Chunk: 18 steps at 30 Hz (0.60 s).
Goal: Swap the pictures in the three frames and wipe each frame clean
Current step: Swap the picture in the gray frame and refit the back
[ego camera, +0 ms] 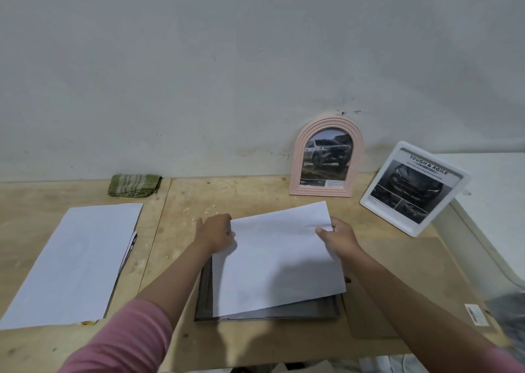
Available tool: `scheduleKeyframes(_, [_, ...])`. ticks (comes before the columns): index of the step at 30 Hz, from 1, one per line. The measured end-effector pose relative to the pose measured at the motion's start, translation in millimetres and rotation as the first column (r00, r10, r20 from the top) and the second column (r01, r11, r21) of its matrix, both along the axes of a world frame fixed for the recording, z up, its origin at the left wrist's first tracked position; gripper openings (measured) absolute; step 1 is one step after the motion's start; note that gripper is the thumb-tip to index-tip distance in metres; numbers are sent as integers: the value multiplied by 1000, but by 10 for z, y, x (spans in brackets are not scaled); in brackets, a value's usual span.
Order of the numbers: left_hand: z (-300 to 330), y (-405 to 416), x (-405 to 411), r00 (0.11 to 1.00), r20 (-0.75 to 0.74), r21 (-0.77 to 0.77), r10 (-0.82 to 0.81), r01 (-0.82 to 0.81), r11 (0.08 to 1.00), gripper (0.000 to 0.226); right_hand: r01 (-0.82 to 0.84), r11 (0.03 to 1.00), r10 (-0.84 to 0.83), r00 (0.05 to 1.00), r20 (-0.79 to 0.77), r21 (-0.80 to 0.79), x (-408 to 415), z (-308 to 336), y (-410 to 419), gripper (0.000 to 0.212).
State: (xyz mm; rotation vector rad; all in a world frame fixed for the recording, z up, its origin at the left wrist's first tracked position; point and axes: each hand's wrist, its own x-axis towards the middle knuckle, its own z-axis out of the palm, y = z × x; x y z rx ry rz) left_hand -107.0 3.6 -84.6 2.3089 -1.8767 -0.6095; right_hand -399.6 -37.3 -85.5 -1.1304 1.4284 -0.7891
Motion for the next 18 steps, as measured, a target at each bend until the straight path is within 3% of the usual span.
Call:
scheduleKeyframes(2, [-9, -3, 86, 988, -123, -25, 93, -97, 995, 14, 51, 999, -51, 999, -5, 6, -13, 8, -63, 15])
scheduleKeyframes(4, [-4, 43, 149, 921, -298, -40, 251, -275, 961, 21, 94, 995, -94, 996, -8, 31, -31, 15, -132, 14])
scheduleKeyframes(6, [-5, 111, 161, 778, -490, -3, 394, -454, 891, 29, 118, 992, -117, 993, -11, 40, -47, 34, -187, 13])
scheduleKeyframes(8, [-4, 173, 123, 614, -645, 92, 455, -528, 844, 28, 133, 991, -133, 991, 5, 34, -65, 48, -219, 12])
scheduleKeyframes(11, [-24, 251, -12, 523, -686, 251, 506, -482, 839, 4, 159, 984, -164, 985, 56, 85, -98, 44, -284, 11])
scheduleKeyframes(14, [-130, 291, -137, 496, -655, 280, 570, -541, 793, 19, 145, 981, -151, 988, 39, 127, -136, 22, -384, 12])
scheduleKeyframes(18, [-117, 348, -196, 397, -673, 219, 624, -700, 680, 17, 6, 992, 12, 990, -141, 126, -89, 12, -458, 20])
